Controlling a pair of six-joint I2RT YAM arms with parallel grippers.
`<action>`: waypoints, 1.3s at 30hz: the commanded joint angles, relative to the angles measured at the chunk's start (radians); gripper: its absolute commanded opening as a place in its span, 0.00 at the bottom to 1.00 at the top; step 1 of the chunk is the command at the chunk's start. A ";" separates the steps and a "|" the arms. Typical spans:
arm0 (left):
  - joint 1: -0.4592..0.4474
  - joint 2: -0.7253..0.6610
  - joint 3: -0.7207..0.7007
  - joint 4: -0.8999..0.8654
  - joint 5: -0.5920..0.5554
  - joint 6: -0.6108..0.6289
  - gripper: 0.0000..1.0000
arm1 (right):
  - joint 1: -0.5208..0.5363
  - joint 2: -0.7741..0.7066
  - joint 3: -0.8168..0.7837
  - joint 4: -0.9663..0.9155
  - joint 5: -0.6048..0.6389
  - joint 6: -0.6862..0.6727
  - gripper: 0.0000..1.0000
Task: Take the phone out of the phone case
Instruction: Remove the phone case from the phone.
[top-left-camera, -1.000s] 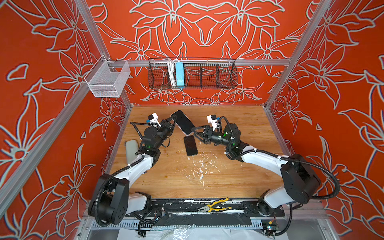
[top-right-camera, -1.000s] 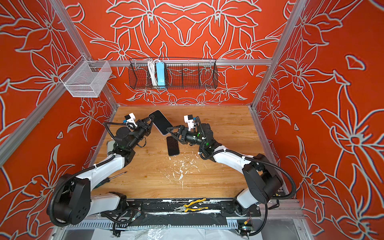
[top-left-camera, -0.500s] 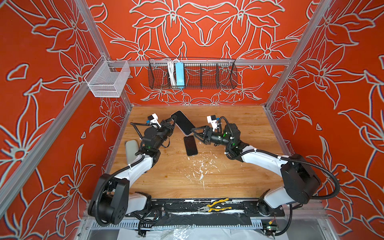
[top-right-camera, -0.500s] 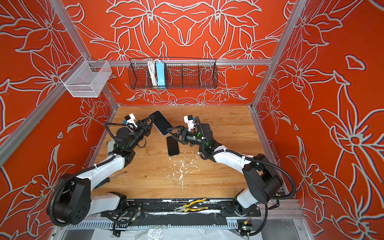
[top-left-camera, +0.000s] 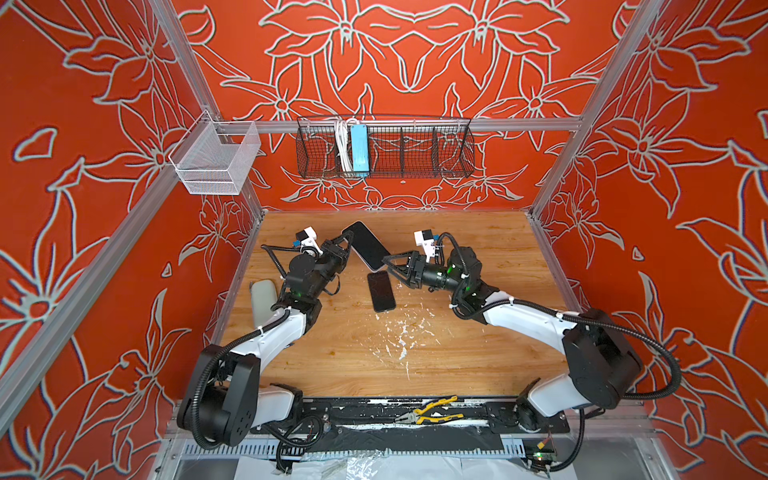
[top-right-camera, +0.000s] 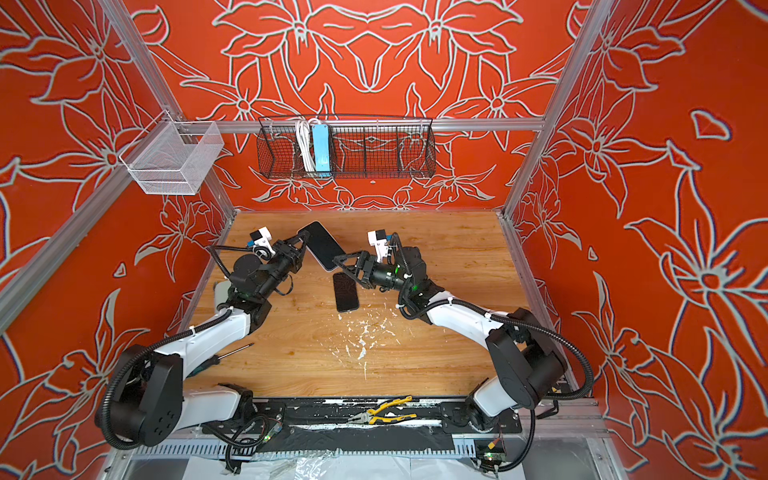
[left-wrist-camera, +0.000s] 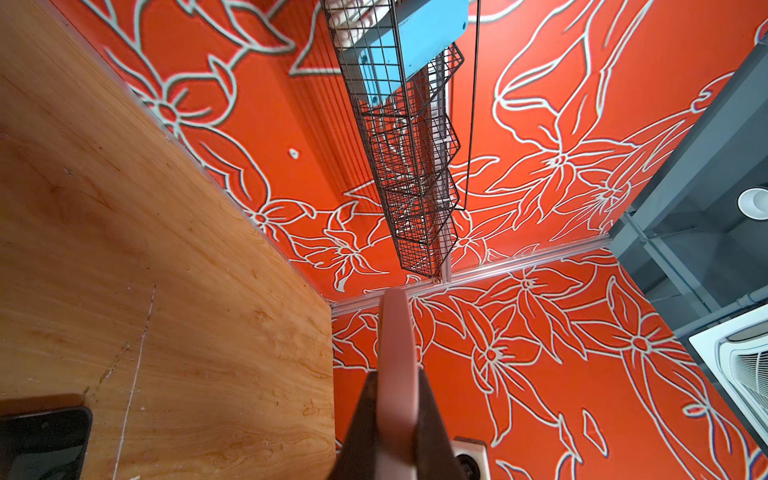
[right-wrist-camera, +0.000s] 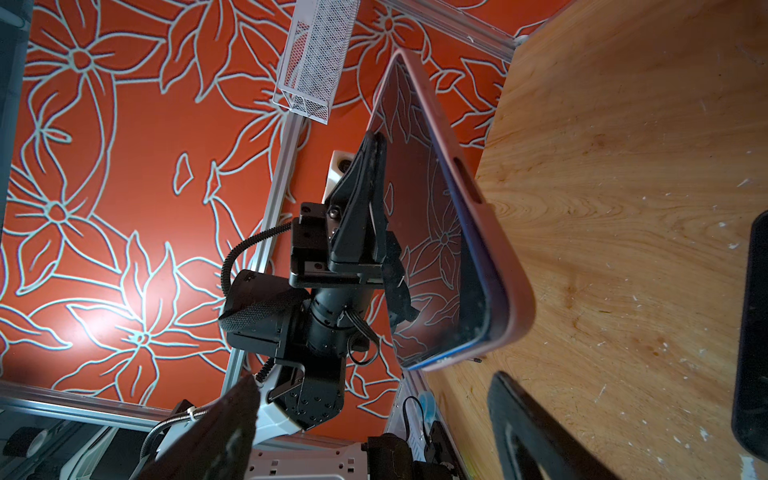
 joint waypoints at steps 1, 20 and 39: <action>-0.004 0.002 0.020 0.092 0.006 -0.002 0.00 | 0.002 -0.030 0.002 0.042 0.003 0.008 0.87; -0.004 0.023 0.035 0.115 0.024 -0.024 0.00 | -0.001 -0.011 0.017 0.054 -0.003 0.004 0.88; -0.004 -0.006 0.019 0.120 0.024 -0.046 0.00 | -0.006 0.006 0.026 0.083 -0.004 0.016 0.88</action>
